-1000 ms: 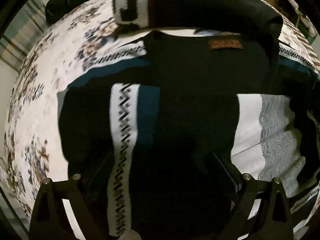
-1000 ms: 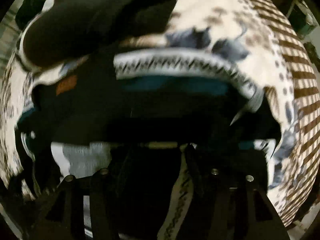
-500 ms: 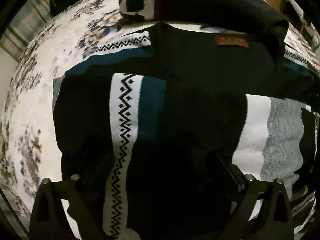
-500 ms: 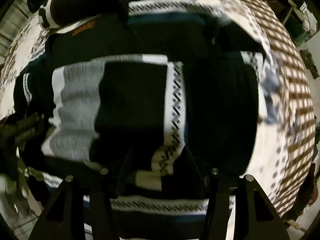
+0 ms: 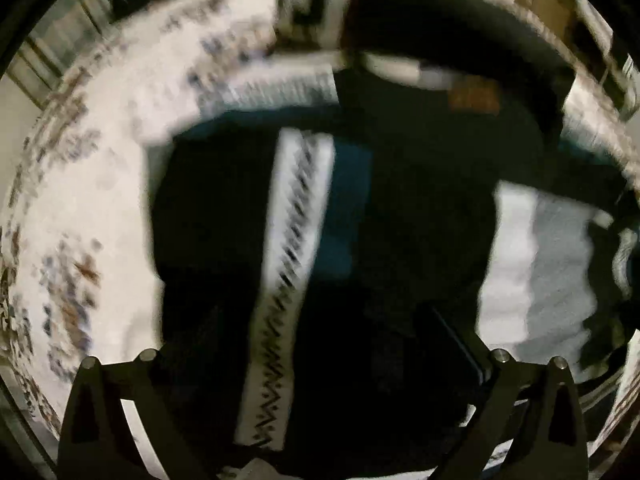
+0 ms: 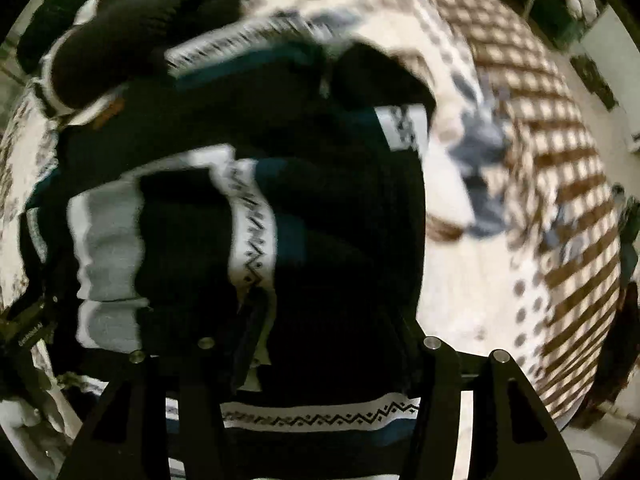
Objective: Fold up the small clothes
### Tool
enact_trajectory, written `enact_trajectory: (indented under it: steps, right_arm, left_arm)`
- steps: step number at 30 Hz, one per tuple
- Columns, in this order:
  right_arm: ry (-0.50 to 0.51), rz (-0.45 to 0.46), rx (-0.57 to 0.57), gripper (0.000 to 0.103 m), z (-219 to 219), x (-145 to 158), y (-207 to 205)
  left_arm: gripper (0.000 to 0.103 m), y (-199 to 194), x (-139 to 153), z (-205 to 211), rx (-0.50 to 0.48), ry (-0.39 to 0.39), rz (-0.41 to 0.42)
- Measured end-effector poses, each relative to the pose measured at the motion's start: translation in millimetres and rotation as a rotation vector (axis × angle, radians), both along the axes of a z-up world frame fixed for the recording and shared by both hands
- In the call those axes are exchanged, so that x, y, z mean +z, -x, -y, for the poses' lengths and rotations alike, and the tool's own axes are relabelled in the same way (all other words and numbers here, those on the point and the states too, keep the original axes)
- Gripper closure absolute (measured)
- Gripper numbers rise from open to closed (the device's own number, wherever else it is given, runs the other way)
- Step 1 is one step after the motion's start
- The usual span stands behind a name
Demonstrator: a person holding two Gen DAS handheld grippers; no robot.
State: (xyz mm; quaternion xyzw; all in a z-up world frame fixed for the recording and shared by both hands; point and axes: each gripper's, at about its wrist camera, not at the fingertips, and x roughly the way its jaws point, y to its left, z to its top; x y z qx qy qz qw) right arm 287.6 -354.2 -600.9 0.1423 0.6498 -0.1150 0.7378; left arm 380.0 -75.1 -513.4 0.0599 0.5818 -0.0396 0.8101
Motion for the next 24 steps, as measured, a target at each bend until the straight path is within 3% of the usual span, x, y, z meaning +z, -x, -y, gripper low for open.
enact_trajectory:
  steps: [5,7,15,24]
  right_arm:
    - [-0.077,0.069,-0.065,0.038,11,41,7]
    - [-0.104,0.047,-0.092,0.032,15,43,28]
    - [-0.232,-0.112,-0.243,0.029,63,-25,146]
    - [-0.309,-0.154,-0.206,0.029,68,-55,251]
  left_arm:
    - [0.0,6,48,-27,0.057,0.044,0.04]
    - [0.0,21,48,-38,0.082,0.033,0.03]
    - [0.0,145,-21,-106,0.192,-0.001,-0.22]
    - [0.0,249,-43,-124,0.238,0.027,-0.251]
